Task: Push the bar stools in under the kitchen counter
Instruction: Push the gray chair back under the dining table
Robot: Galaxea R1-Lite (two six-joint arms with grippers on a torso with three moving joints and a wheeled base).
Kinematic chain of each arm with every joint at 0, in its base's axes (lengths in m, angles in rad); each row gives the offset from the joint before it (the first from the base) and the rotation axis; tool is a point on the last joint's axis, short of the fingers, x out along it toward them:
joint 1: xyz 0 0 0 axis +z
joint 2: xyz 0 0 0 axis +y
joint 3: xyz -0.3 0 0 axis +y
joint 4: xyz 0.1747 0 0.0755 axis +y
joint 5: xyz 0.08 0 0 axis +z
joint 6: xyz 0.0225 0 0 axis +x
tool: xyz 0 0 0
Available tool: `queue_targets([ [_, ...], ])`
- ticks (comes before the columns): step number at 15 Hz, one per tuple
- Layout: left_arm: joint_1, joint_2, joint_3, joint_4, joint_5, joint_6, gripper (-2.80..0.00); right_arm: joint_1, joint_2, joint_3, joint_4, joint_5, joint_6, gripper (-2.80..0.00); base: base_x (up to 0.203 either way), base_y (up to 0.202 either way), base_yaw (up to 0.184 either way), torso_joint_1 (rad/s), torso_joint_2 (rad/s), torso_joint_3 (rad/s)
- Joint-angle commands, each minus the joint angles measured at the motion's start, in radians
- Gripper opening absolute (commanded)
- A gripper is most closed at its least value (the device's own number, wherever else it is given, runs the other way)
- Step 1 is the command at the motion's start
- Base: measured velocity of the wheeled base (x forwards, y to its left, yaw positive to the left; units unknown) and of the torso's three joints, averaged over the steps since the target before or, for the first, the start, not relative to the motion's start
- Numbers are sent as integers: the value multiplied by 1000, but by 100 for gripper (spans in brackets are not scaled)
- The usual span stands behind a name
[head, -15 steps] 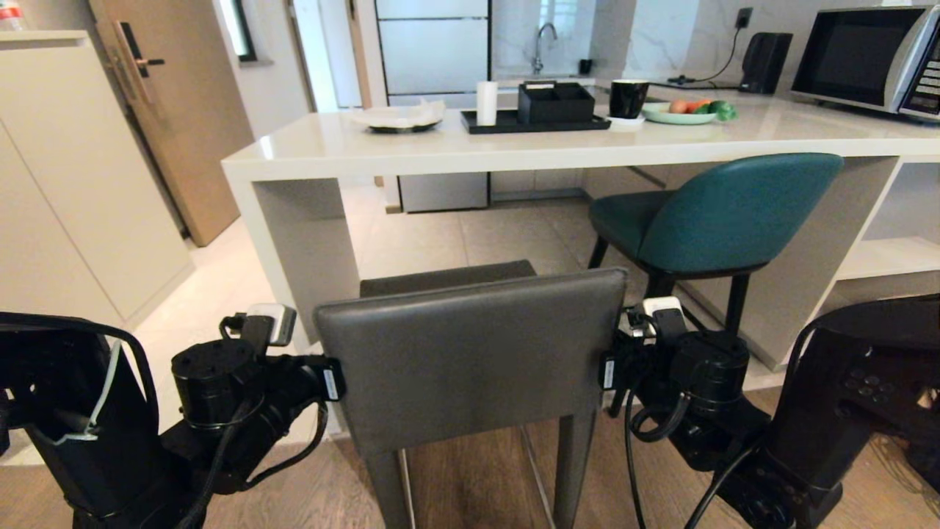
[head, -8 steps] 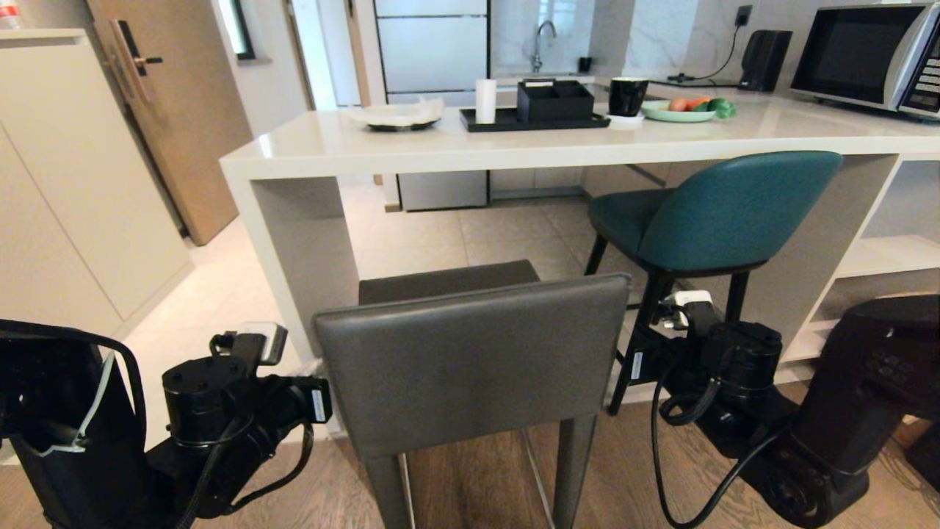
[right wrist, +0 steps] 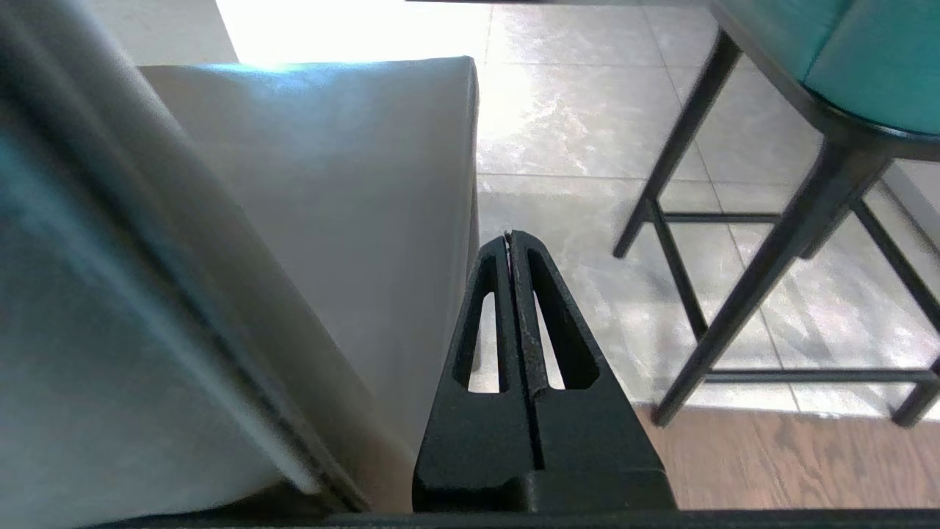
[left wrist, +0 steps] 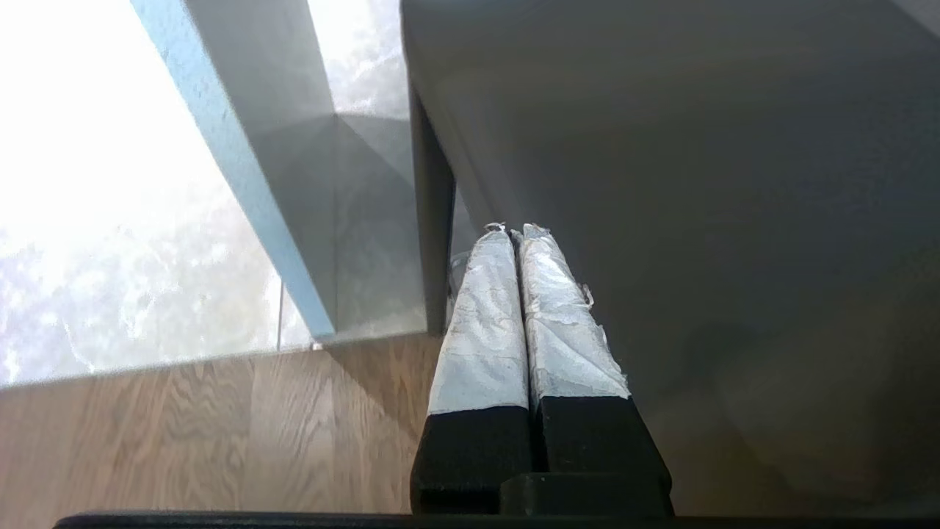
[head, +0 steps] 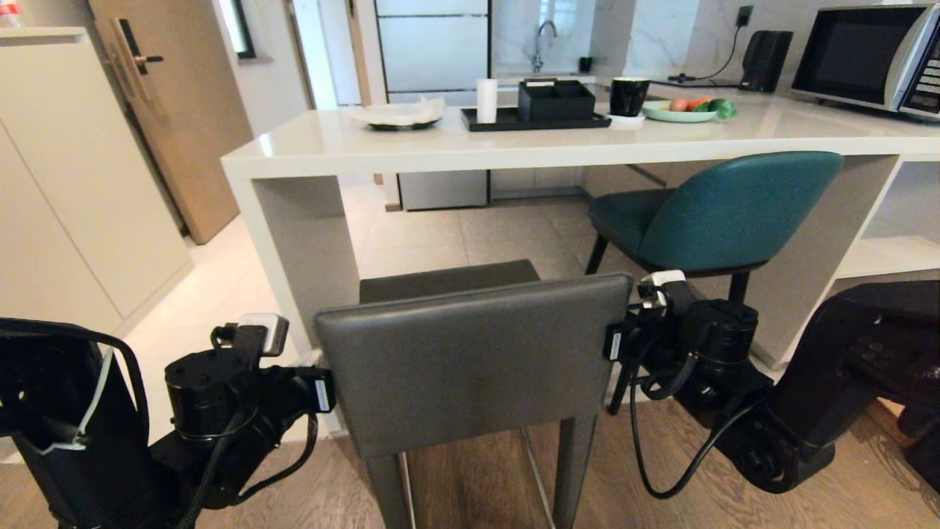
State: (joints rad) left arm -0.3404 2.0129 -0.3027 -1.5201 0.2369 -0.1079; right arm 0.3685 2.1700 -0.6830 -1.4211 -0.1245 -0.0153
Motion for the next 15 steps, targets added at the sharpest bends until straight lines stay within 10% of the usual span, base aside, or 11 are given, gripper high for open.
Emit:
queue_targets([
  [1,1,19,-37,-10,1,0,-280,27,17,-20,-7,2,0,-280,0,0,0,0,0,0],
  [15,-11,90,-111,-10,-1,33,-280,141,22,33,-26,-1,11,-280,0,0,0,0,0,0],
])
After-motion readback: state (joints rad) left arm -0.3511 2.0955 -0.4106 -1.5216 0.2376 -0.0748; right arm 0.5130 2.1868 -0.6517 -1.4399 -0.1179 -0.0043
